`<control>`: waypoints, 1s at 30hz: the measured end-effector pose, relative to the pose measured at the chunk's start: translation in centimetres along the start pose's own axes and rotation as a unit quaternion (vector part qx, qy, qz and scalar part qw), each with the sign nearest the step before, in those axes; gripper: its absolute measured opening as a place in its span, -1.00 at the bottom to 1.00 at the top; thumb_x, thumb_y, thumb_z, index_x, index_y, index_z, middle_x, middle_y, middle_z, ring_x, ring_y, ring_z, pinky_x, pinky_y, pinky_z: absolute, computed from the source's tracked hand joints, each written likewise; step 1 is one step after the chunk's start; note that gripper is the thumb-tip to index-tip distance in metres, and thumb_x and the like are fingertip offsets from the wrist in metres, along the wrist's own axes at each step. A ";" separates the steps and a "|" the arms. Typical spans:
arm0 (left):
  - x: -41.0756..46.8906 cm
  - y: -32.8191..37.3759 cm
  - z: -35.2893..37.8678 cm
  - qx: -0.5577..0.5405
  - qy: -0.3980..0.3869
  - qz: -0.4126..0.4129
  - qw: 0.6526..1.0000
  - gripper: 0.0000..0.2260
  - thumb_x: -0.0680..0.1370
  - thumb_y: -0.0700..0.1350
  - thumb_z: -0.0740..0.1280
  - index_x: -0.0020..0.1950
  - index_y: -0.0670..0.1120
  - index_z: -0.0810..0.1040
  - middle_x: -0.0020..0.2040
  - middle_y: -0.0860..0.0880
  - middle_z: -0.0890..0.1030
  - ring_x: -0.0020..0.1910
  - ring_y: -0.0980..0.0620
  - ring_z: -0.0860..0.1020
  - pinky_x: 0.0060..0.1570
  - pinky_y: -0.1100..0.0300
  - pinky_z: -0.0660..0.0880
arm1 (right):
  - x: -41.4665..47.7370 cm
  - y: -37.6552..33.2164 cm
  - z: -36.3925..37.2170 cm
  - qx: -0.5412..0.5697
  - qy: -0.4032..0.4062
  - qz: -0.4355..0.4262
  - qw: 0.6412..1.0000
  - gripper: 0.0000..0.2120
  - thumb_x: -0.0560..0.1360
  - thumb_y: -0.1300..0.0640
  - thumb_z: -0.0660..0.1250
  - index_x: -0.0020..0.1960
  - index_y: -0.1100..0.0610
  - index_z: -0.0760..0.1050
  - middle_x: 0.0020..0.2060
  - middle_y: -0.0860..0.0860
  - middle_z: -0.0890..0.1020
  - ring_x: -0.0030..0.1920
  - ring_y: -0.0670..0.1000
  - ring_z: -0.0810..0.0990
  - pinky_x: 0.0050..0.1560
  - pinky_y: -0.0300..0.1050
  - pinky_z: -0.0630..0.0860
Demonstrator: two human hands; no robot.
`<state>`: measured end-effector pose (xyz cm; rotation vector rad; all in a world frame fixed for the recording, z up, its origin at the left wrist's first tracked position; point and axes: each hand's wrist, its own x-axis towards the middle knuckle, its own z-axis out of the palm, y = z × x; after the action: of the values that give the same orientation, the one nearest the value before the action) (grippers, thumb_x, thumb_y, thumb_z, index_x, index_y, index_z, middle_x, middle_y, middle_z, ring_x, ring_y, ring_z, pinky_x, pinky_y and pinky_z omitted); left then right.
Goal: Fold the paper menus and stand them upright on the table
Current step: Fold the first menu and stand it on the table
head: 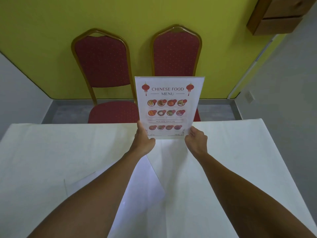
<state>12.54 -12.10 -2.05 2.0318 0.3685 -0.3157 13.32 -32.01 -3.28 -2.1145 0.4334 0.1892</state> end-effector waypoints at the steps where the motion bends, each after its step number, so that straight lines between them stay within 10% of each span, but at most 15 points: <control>1: 0.1 -0.1 0.0 0.003 0.001 -0.002 1.000 -0.27 0.46 -0.36 0.32 0.46 0.11 0.05 0.30 0.02 0.51 0.28 -0.02 0.48 -0.14 0.35 0.46 | 0.0 0.0 -0.1 -0.009 -0.001 0.000 1.000 -0.70 0.54 0.26 0.30 0.24 0.10 0.56 0.16 0.06 0.65 0.10 0.21 0.64 0.18 0.10 0.54; 16: -0.5 0.2 -0.1 0.023 0.011 0.024 0.999 -0.15 0.46 -0.35 0.34 0.56 0.11 -0.05 0.34 0.04 0.47 0.29 0.01 0.46 0.17 0.04 0.49 | -0.7 -0.9 -0.4 0.049 0.059 0.013 0.997 -0.50 0.56 0.20 0.30 0.49 0.09 0.35 0.36 0.05 0.52 0.29 0.19 0.55 0.16 0.13 0.51; 24: -0.9 0.7 -0.2 0.037 0.015 0.012 0.999 -0.23 0.50 -0.30 0.31 0.53 0.11 -0.05 0.34 0.06 0.47 0.28 0.00 0.46 0.15 0.06 0.45 | -1.4 -1.9 -0.7 0.090 0.046 -0.079 0.992 -0.52 0.48 0.34 0.24 0.34 0.02 0.46 0.04 -0.23 0.58 0.00 -0.05 0.58 -0.11 -0.45 0.46; 30: -1.6 1.2 -0.6 0.107 -0.007 -0.008 0.994 -0.13 0.54 -0.24 0.29 0.61 -0.02 -0.28 0.60 -0.02 0.12 0.52 -0.08 0.22 0.37 -0.03 0.32 | -2.0 -1.3 -1.1 0.066 0.054 -0.084 0.993 -0.57 0.52 0.29 0.23 0.35 0.03 0.44 0.01 -0.20 0.57 -0.10 -0.08 0.59 -0.07 -0.22 0.61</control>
<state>11.60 -12.32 -0.24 2.2353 0.3553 -0.3930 11.96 -31.85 -1.04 -2.0251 0.3209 -0.0498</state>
